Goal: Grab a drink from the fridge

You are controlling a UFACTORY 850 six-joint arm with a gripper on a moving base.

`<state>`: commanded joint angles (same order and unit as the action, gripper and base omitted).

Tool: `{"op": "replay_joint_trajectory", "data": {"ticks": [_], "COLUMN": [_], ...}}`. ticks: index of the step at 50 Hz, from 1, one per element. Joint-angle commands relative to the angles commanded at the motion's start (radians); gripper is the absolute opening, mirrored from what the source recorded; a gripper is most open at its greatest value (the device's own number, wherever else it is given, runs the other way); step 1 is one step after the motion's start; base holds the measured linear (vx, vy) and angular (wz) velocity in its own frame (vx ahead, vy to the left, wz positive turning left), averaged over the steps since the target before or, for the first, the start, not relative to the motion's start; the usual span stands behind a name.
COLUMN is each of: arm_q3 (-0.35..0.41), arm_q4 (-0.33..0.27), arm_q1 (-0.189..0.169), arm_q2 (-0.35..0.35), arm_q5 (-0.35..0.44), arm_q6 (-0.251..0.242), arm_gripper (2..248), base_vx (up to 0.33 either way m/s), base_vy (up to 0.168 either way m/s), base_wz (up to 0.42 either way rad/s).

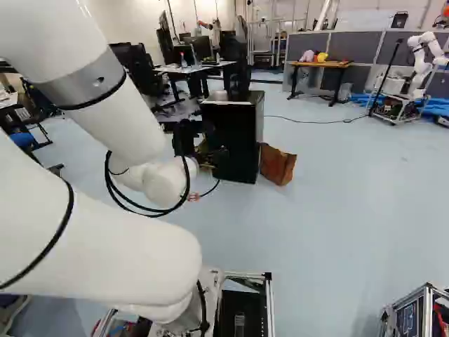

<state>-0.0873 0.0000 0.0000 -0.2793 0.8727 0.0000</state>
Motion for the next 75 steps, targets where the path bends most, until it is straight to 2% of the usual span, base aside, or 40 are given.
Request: {"op": "replay_joint_trajectory", "data": {"ticks": [75], "arm_q3": [0.0], "arm_q4": [0.0], "arm_q1": [0.0], "arm_q2": [0.0], "arm_q5": [0.0], "arm_q6": [0.0], "arm_gripper": [247], "base_vx": [0.025], "base_vy": [0.009], "base_wz": [-0.001]}}
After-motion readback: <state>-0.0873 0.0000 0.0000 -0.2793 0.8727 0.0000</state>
